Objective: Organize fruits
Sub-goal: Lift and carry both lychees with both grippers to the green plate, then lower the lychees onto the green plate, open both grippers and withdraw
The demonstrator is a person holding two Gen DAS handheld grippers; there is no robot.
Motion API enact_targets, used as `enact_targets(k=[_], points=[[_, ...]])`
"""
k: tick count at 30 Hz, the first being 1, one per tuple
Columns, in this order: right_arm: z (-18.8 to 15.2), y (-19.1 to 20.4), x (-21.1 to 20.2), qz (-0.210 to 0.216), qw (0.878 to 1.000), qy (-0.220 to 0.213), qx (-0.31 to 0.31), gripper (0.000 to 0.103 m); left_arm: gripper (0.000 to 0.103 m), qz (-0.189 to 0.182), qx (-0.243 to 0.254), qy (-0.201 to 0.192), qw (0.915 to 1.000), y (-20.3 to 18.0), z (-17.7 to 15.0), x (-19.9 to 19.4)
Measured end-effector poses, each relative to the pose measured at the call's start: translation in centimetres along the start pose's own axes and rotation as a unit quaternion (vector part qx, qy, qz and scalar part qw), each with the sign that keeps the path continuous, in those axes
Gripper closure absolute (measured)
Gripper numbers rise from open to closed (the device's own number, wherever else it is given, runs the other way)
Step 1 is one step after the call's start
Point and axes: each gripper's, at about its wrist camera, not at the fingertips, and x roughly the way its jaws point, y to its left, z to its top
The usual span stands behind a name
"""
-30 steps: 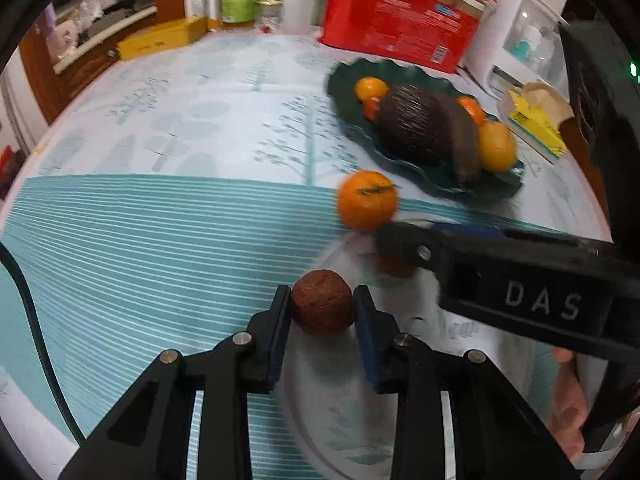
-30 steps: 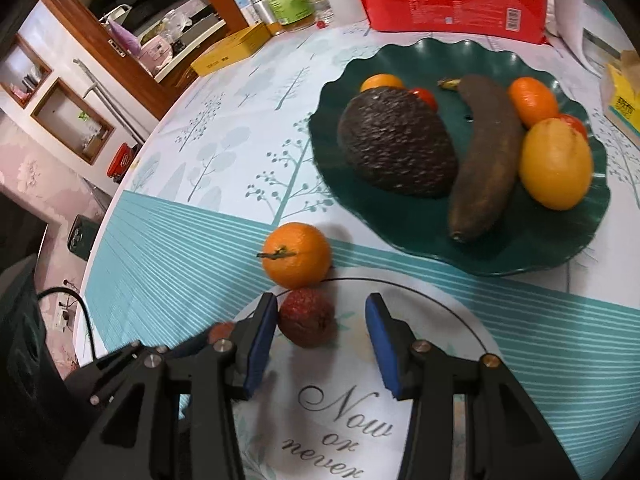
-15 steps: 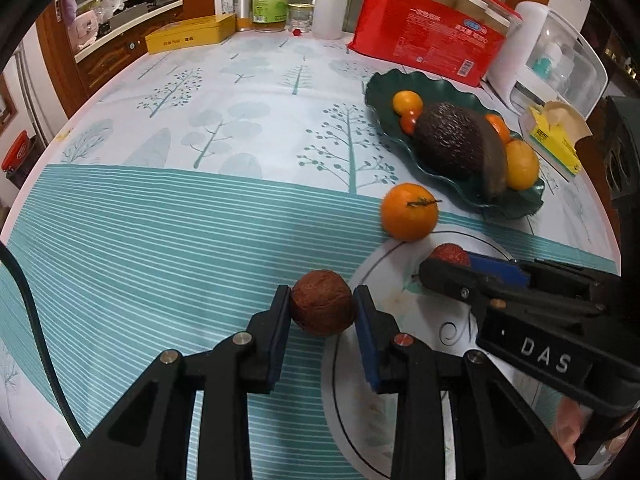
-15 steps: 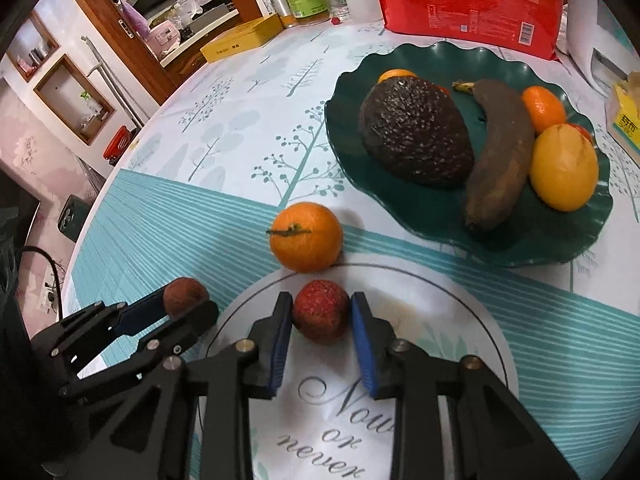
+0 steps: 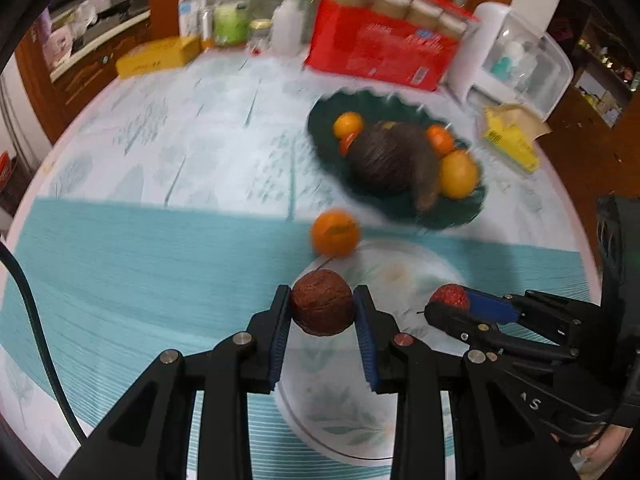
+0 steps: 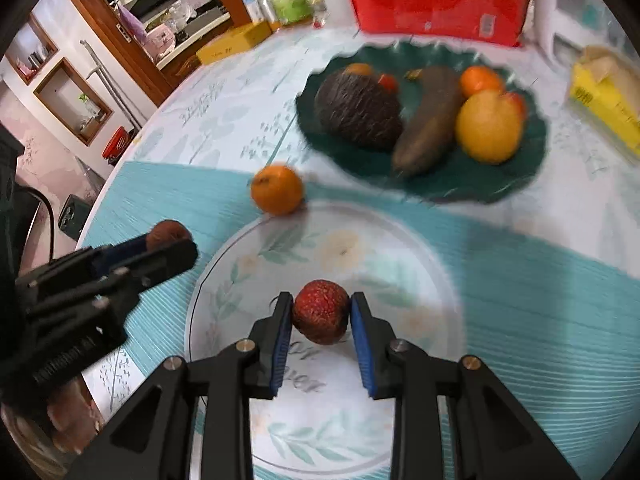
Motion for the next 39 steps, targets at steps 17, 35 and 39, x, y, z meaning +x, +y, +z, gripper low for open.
enact_targets(k=[17, 35, 39], points=[[12.8, -4.5, -16.6, -0.038, 0.977, -0.209, 0.021, 0.074, 0.073, 0.049, 0.082, -0.115, 0.9888, -6.8, 17.6, -6.0], [15.4, -8.9, 2.1, 0.019, 0.995, -0.054, 0.079, 0.073, 0.074, -0.007, 0.019, 0.058, 0.9981, -3.5, 17.2, 14.7], [15.1, -9.3, 3.2, 0.031, 0.995, -0.045, 0.087, 0.073, 0.073, -0.02, 0.016, 0.061, 0.9978, -3.2, 16.8, 15.4]])
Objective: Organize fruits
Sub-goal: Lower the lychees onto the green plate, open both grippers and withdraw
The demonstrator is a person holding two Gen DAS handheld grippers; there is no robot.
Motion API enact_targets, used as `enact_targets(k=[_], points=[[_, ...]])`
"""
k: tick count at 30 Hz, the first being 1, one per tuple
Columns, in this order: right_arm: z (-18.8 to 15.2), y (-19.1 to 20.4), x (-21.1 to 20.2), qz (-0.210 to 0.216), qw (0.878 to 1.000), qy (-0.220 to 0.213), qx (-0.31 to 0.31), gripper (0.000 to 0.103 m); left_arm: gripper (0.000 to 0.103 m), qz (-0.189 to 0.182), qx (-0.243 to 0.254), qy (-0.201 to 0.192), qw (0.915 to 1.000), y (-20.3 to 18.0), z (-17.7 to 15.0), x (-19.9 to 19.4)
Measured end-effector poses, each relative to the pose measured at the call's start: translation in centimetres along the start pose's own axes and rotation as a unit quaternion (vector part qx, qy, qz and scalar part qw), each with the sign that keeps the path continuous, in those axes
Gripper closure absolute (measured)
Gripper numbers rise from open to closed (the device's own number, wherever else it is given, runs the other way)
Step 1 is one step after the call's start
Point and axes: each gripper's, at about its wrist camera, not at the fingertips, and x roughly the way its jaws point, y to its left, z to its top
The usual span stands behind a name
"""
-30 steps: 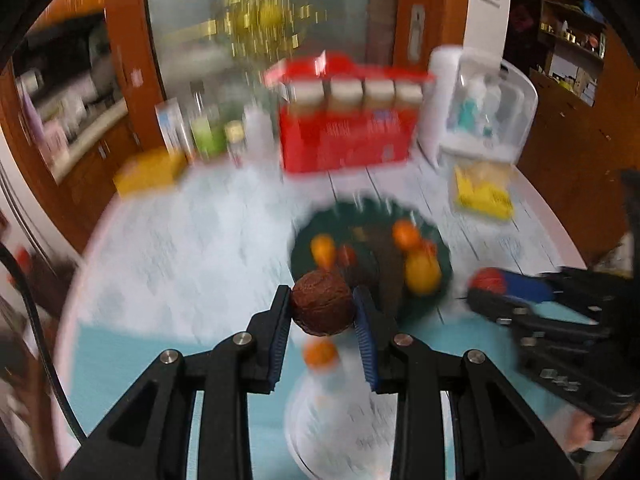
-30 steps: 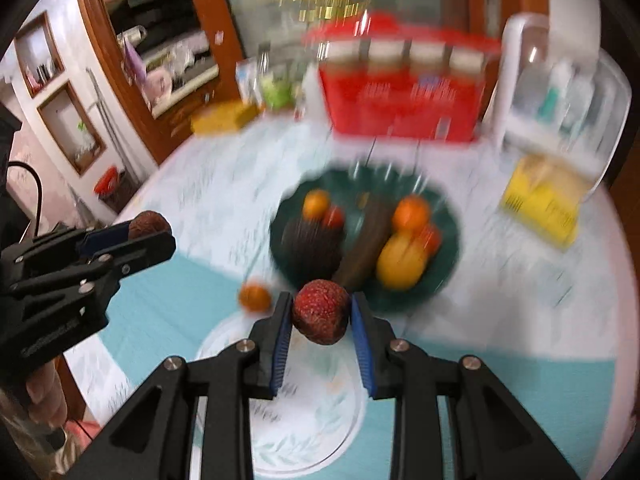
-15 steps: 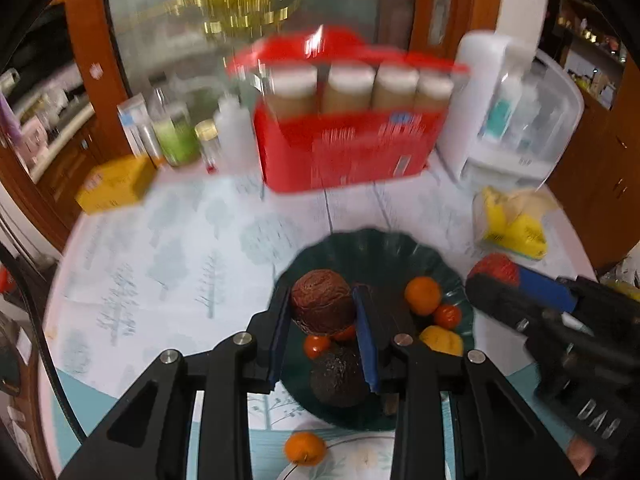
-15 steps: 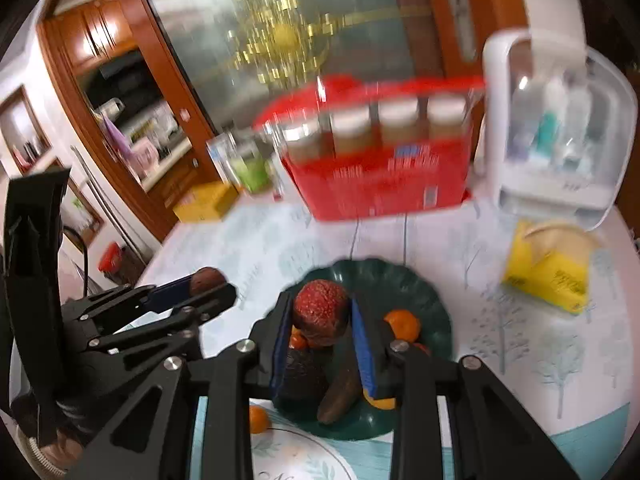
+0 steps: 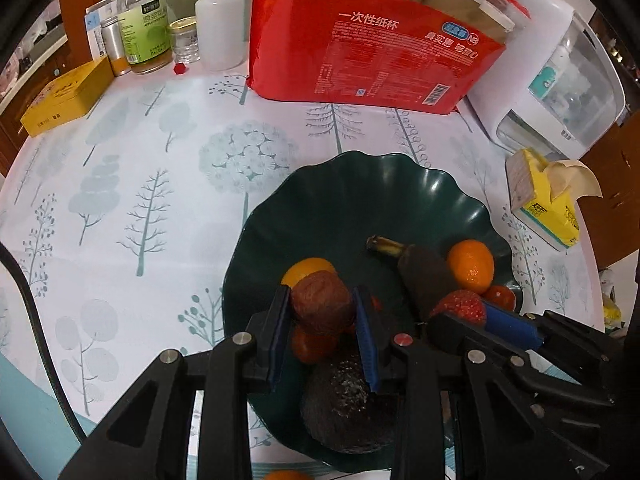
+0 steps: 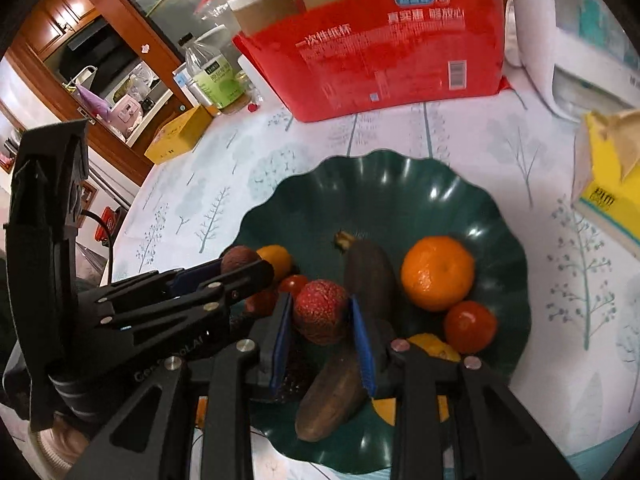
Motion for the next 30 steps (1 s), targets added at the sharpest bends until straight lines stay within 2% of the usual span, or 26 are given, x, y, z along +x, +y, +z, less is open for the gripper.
enact_targets(k=[3, 7, 15, 22, 30], points=[[0.0, 0.0, -0.1, 0.003, 1.0, 0.0, 0.004, 0.072, 0.069, -0.011, -0.009, 0.01, 0.9998, 0.4, -0.1, 0.4], [0.1, -0.5, -0.1, 0.018, 1.0, 0.0, 0.022, 0.07, 0.051, -0.007, -0.013, 0.015, 0.9998, 0.9, -0.5, 0.3], [-0.4, -0.2, -0.7, 0.006, 1.0, -0.007, 0.015, 0.068, 0.037, 0.0, -0.015, 0.01, 0.9998, 1.2, -1.0, -0.8], [-0.7, -0.2, -1.3, -0.006, 1.0, -0.013, 0.011, 0.068, 0.035, 0.012, -0.007, 0.009, 0.9999, 1.0, -1.4, -1.9], [-1.6, 0.5, -3.4, -0.017, 1.0, -0.022, 0.006, 0.068, 0.035, 0.027, 0.012, 0.001, 0.9996, 0.4, -2.6, -5.4]])
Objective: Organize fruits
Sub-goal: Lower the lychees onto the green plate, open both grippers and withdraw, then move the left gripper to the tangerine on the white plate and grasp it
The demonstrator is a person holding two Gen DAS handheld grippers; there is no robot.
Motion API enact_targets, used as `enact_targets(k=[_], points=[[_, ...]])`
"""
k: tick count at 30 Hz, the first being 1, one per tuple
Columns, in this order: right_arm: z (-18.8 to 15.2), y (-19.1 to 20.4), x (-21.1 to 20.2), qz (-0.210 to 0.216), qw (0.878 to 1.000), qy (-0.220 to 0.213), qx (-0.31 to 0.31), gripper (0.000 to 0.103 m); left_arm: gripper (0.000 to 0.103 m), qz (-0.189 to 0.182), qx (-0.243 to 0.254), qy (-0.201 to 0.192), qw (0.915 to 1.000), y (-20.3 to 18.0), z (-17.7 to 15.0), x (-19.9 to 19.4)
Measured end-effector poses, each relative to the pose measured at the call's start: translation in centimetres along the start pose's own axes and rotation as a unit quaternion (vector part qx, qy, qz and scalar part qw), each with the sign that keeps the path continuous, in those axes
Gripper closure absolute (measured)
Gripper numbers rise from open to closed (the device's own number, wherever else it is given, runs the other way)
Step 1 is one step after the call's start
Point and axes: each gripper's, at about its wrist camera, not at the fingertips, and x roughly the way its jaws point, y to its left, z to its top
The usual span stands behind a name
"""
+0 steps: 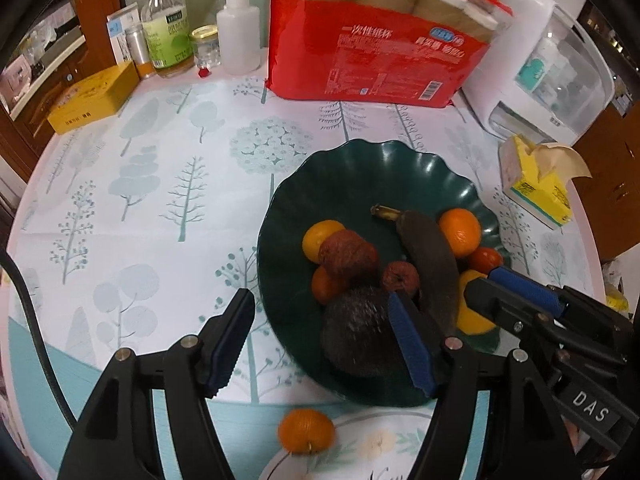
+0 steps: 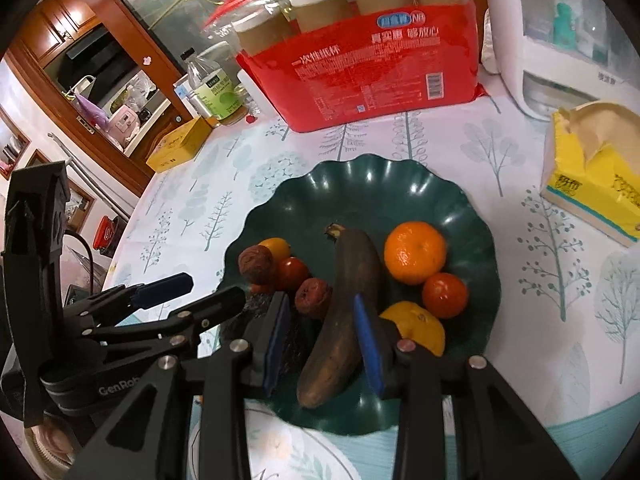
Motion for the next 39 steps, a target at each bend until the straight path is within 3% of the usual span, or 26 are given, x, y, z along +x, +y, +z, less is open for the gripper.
enact_targets(k=[13, 20, 27, 31, 39], points=[[-2.3, 4.6, -10.6, -0.018, 0.996, -0.069, -0.049, 0.068, 0.021, 0.004, 0.031, -0.093, 0.9952, -1.1, -3.7, -13.4], [-5.2, 7.3, -13.6, -0.046, 0.991, -0.089, -0.087, 0.063, 0.014, 0.005, 0.053, -0.142, 0.9884, -1.1, -6.9, -17.7], [-8.1, 7.5, -13.8, -0.074, 0.986, -0.11, -0.099, 0.049, 0.012, 0.011, 0.081, -0.167, 0.9825, -1.1, -9.9, -17.1], [-9.7, 6.8, -12.7, -0.1, 0.984, -0.115, -0.095, 0.047, 0.012, 0.008, 0.097, -0.162, 0.9819, -1.2, -11.3, -15.0], [-11.6, 3.2, -9.4, -0.1, 0.989, -0.102, -0.032, 0.047, 0.012, 0.033, 0.122, -0.13, 0.9834, -1.4, -13.5, -8.2]])
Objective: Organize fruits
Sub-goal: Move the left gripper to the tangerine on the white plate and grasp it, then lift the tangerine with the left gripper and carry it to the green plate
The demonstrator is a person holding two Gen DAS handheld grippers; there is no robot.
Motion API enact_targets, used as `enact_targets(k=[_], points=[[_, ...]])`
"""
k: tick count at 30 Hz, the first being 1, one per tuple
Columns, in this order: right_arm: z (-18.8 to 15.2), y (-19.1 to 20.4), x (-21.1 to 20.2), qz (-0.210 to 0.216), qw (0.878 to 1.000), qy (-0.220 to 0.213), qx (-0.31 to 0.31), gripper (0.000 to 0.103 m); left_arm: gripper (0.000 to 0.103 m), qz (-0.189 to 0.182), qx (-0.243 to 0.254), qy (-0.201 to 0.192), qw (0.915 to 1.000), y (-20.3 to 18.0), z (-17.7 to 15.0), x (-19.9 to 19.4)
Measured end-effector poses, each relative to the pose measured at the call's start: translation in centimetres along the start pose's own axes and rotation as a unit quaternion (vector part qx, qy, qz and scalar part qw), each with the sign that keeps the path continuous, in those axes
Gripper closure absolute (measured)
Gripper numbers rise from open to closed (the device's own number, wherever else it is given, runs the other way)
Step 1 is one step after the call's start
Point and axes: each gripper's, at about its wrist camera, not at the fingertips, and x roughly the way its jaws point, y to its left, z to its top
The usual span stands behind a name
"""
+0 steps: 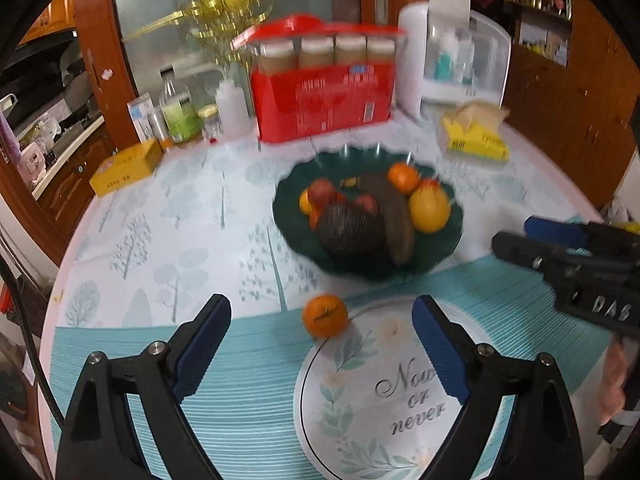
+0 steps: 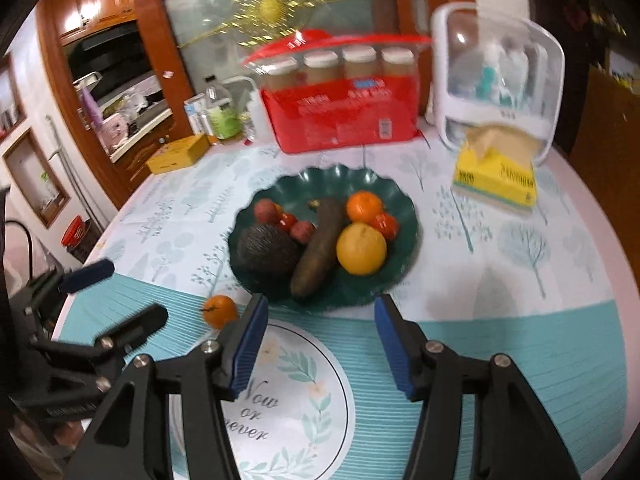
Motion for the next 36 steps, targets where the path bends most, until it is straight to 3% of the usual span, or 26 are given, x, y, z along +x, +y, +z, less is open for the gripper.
enact_targets(k=[10, 21, 29, 34, 36], points=[[-2.9, -2.3, 4.5, -0.006, 0.998, 0.035, 0.048, 0.047, 0.012, 0.003, -0.005, 0.028, 0.9996, -0.6, -2.0, 5.6], [-4.4, -2.5, 6.5, -0.036, 0.998, 0.033, 0.05, 0.047, 0.014, 0.002, -0.056, 0.037, 0.9978, 0.1, -3.1, 8.5], [-4.9, -1.9, 7.4, -0.04, 0.998, 0.036, 0.04, 0.047, 0.038, -0.003, -0.084, 0.043, 0.9956, 0.4, -3.2, 9.6], [-5.1, -1.9, 7.7, -0.045, 0.998, 0.038, 0.037, 0.047, 0.062, 0.002, -0.088, 0.042, 0.9952, 0.1, -3.3, 9.9], [-5.1, -2.0, 7.9, -0.048, 0.997, 0.04, 0.038, 0.047, 0.064, 0.002, -0.093, 0.042, 0.9948, 0.1, -3.3, 9.9]])
